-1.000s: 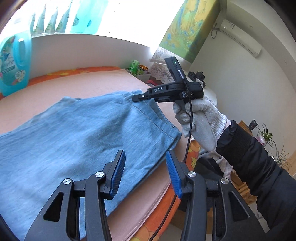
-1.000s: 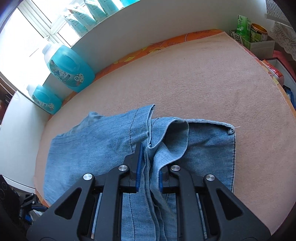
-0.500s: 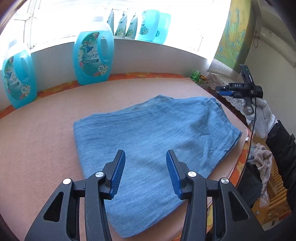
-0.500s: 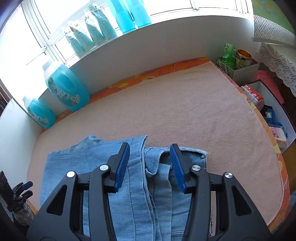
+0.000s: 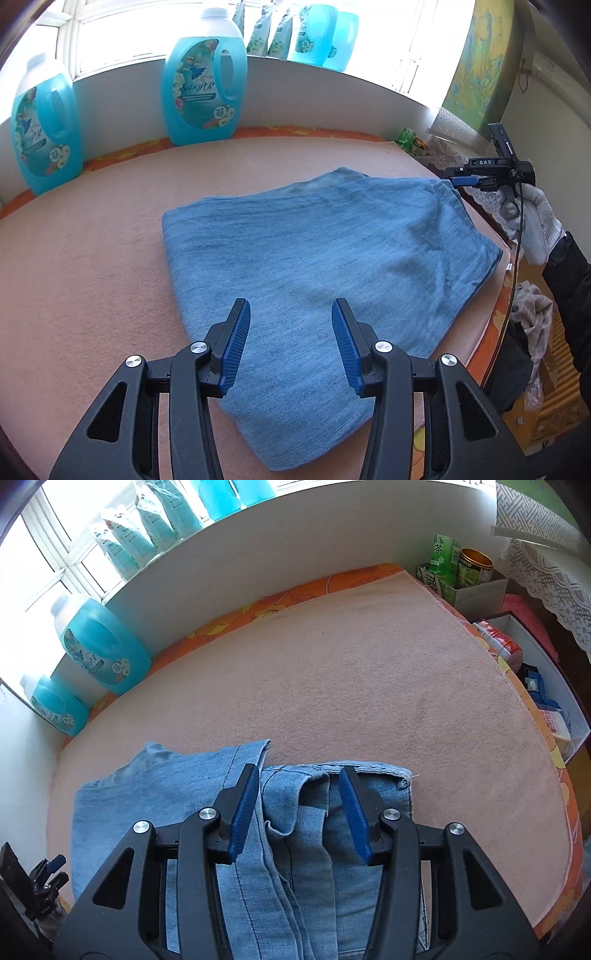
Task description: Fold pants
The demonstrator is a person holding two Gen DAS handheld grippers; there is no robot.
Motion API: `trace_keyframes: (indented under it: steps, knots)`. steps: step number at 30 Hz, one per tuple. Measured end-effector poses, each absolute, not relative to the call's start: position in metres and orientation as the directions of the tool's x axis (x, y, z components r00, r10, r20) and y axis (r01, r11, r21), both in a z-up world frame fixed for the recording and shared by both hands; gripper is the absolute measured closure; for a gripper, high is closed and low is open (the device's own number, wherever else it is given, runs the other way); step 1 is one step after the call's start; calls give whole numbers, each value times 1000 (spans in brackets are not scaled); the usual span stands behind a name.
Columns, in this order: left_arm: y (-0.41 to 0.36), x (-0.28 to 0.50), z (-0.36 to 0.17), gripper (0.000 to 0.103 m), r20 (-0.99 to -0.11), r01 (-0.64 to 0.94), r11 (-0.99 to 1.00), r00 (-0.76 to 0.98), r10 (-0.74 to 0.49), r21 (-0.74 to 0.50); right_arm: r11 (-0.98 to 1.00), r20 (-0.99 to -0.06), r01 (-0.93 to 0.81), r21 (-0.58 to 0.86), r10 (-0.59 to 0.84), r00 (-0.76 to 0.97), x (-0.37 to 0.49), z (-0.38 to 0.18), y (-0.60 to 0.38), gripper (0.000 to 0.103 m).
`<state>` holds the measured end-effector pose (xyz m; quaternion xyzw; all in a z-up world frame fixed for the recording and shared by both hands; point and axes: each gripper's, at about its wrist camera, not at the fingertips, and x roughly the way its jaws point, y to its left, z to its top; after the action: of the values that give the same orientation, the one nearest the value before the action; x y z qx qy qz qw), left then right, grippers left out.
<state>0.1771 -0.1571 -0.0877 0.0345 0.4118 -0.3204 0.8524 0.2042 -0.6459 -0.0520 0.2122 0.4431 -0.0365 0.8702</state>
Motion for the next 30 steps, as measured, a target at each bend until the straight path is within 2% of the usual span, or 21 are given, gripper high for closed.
trace_keyframes:
  steps: [5, 10, 14, 18, 20, 21, 23, 24, 25, 30]
  knots:
    - [-166, 173, -82, 58, -711, 607, 767, 445, -545, -208, 895, -744, 239, 377, 139, 654, 131, -47, -635, 55]
    - [-175, 173, -82, 58, -708, 627, 750, 430, -560, -211, 880, -743, 245, 407, 162, 649, 77, -65, -617, 56]
    - [-182, 170, -85, 58, -714, 641, 740, 418, -561, -206, 870, -733, 238, 431, 184, 655, 59, -76, -611, 58]
    - [-187, 165, -86, 58, -717, 653, 730, 408, -565, -203, 874, -762, 257, 413, 178, 623, 60, -86, -606, 60]
    - [-187, 162, -85, 58, -716, 660, 724, 405, -569, -201, 882, -773, 249, 401, 180, 609, 62, -89, -601, 67]
    - [-187, 161, -84, 58, -716, 662, 722, 405, -569, -201, 893, -784, 247, 376, 164, 599, 63, -90, -597, 74]
    - [-187, 161, -85, 58, -715, 662, 722, 405, -571, -202, 913, -798, 246, 326, 126, 589, 63, -89, -589, 76]
    - [-186, 161, -85, 58, -715, 661, 722, 403, -571, -204, 914, -796, 249, 319, 117, 593, 61, -88, -588, 81]
    - [-186, 162, -85, 58, -714, 659, 723, 402, -572, -208, 915, -793, 256, 311, 101, 601, 60, -86, -587, 91]
    - [-187, 164, -86, 58, -712, 659, 717, 390, -584, -228, 941, -754, 232, 248, 37, 656, 56, -65, -571, 96]
